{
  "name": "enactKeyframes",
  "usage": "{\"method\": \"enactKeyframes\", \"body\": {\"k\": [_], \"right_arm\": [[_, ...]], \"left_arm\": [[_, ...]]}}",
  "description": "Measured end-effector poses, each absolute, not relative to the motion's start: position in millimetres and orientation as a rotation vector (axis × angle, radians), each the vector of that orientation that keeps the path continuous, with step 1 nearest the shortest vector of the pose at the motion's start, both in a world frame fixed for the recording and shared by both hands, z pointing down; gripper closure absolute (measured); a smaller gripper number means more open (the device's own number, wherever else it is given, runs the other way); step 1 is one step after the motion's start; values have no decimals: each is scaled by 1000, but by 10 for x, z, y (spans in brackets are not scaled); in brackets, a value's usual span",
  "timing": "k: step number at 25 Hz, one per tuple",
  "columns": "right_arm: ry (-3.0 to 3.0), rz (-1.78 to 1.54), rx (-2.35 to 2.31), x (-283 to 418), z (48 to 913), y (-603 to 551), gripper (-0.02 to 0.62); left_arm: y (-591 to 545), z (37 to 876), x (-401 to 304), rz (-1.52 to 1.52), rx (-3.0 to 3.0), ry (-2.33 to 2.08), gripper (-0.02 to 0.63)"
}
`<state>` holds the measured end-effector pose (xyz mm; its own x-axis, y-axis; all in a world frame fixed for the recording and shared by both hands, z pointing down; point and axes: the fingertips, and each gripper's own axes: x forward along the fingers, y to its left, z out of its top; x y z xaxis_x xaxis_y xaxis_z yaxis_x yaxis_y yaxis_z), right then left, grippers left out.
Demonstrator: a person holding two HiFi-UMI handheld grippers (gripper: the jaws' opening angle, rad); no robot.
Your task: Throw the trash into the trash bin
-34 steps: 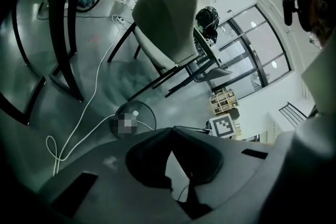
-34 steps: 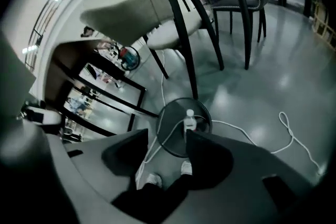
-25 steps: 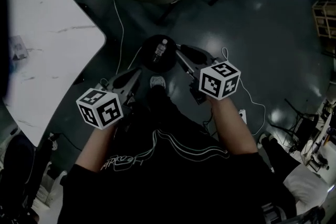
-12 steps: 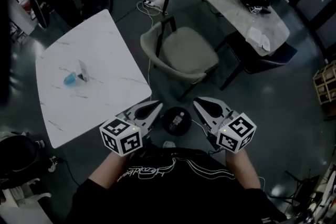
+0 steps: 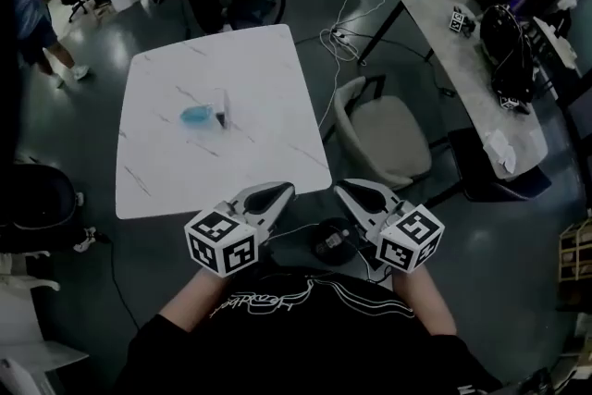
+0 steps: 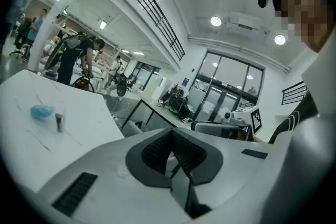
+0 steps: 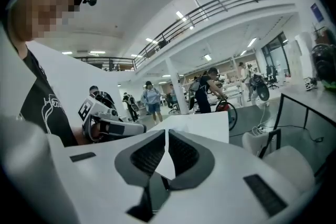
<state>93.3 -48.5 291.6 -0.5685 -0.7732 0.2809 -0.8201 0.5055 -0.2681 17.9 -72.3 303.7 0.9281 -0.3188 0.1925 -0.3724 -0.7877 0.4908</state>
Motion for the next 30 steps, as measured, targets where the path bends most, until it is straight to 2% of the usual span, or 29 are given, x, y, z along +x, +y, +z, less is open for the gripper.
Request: {"method": "enactKeyframes", "body": {"k": [7,16,21,23,26,30], "right_arm": [[-2638,622,1193,127,3066,-1146,554],[-2591,685,1041,-642,3538,-1944,552],[-2451,491,1053,-945,3894,-2332,550],[-2418,515,1058,-1010,4074,-2473,525],[-2374,614,1069,-1071,4363,-2657,430],[-2272,587,1188,-1030,4667,-2968,357]], "left_arm": [[-1403,3146,-709,52,2442,-698,601],[-2061,3452,-1517,51,2349,-803,601],[-2388,3702,-1908,69,2280,-843,601],[-2503,3774,-2002,46,2245,-832,601],[-2669,3862,-2106,21,2209,-814,601],[-2848,3967,-2187,49,2206,-802,601]]}}
